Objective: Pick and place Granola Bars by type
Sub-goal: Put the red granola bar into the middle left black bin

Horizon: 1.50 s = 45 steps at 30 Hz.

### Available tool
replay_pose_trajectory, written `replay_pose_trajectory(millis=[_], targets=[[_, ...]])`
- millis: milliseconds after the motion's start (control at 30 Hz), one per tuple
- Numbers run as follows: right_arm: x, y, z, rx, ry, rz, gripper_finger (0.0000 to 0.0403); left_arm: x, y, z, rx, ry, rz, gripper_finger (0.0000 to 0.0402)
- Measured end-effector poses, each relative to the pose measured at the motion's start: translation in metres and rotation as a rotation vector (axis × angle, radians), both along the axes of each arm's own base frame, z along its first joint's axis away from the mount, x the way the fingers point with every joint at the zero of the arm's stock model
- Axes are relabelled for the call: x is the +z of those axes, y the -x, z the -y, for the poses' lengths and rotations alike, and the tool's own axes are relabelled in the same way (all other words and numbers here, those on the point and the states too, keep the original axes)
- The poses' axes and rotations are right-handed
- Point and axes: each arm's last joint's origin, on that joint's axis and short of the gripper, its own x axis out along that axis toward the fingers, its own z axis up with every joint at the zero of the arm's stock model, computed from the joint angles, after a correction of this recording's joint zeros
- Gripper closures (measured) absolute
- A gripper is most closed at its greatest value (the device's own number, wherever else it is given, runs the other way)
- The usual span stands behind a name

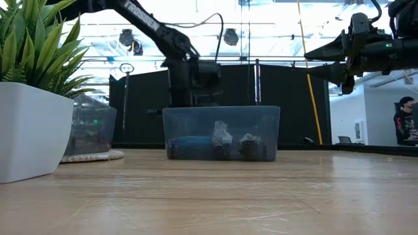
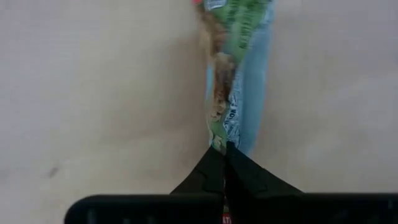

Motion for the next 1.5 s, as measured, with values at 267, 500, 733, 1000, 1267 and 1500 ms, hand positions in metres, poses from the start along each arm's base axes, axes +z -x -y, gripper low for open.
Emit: replay_pose_trajectory(millis=[267, 500, 733, 1000, 1267, 1500], targets=[[0.000, 0.000, 0.000, 0.000, 0.000, 0.000, 0.0181, 0.070, 0.021, 0.010, -0.194, -0.141, 0.045, 0.0400], [0.000, 0.000, 0.000, 0.000, 0.000, 0.000, 0.0181, 0.148, 0.060, 0.025, -0.368, -0.286, 0.154, 0.0400], [0.000, 0.000, 0.000, 0.000, 0.000, 0.000, 0.0181, 0.210, 0.124, 0.057, -0.579, -0.359, 0.158, 0.0401], [0.000, 0.000, 0.000, 0.000, 0.000, 0.000, 0.0181, 0.239, 0.187, 0.091, -0.786, -0.352, 0.077, 0.0401], [0.000, 0.000, 0.000, 0.000, 0.000, 0.000, 0.0181, 0.221, 0.217, 0.123, -0.944, -0.356, 0.112, 0.0401], [0.000, 0.000, 0.000, 0.000, 0.000, 0.000, 0.0181, 0.169, 0.228, 0.146, -1.057, -0.288, 0.058, 0.0401]])
